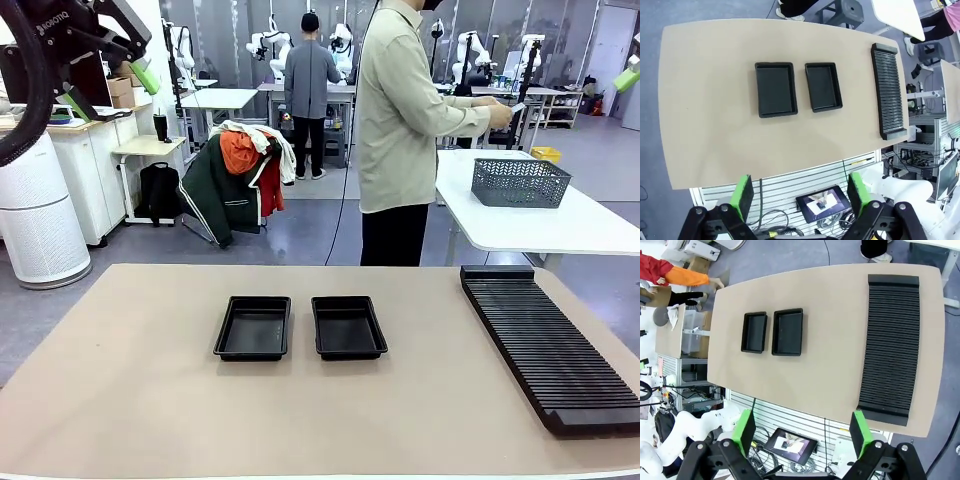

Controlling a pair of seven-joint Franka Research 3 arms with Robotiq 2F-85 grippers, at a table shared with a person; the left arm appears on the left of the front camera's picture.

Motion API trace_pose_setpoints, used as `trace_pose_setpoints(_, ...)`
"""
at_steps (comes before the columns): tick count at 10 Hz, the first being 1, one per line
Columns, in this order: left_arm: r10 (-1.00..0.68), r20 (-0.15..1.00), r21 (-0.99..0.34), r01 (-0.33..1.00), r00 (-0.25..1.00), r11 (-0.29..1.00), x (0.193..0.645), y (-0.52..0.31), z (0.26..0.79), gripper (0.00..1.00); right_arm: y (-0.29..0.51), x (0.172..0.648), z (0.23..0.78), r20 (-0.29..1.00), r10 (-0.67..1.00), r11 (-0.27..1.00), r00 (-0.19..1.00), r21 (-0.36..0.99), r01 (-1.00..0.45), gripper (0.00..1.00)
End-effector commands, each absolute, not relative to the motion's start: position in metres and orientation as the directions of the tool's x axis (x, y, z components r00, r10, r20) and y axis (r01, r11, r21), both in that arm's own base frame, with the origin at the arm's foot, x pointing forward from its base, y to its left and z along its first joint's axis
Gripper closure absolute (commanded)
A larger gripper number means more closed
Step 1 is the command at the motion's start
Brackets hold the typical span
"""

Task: Inspect and transfer BCBs to ESD trays.
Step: Pick up the Blank PCB from the PCB Rack and place it in the left ESD tray.

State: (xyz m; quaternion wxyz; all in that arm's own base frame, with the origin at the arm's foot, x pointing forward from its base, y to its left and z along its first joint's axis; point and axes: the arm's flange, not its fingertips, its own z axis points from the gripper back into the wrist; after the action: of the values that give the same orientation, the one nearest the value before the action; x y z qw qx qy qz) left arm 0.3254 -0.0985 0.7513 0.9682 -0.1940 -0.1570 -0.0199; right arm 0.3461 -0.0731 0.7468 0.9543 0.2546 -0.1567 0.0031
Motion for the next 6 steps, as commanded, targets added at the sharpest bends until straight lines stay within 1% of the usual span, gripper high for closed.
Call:
trace_pose_setpoints(1, 0.055, 0.281, -0.337, 0.045, 0.958, 0.94, 0.3273, -0.0974, 0.758, 0.0, -0.0729, 0.344, 0.7479, 0.308, -0.107, 0.88, 0.945, 0.472, -0.055, 0.0)
trace_pose_setpoints(3, 0.053, 0.292, -0.33, 0.048, 0.955, 0.943, 0.3271, -0.1006, 0.7628, 0.0, -0.0709, 0.3435, 0.746, 0.311, -0.112, 0.883, 0.944, 0.467, -0.05, 0.0)
trace_pose_setpoints(6, 0.05, 0.254, -0.299, 0.029, 0.966, 0.954, 0.3295, -0.1033, 0.7613, 0.0, -0.0692, 0.3394, 0.7468, 0.323, -0.127, 0.891, 0.938, 0.452, -0.035, 0.0)
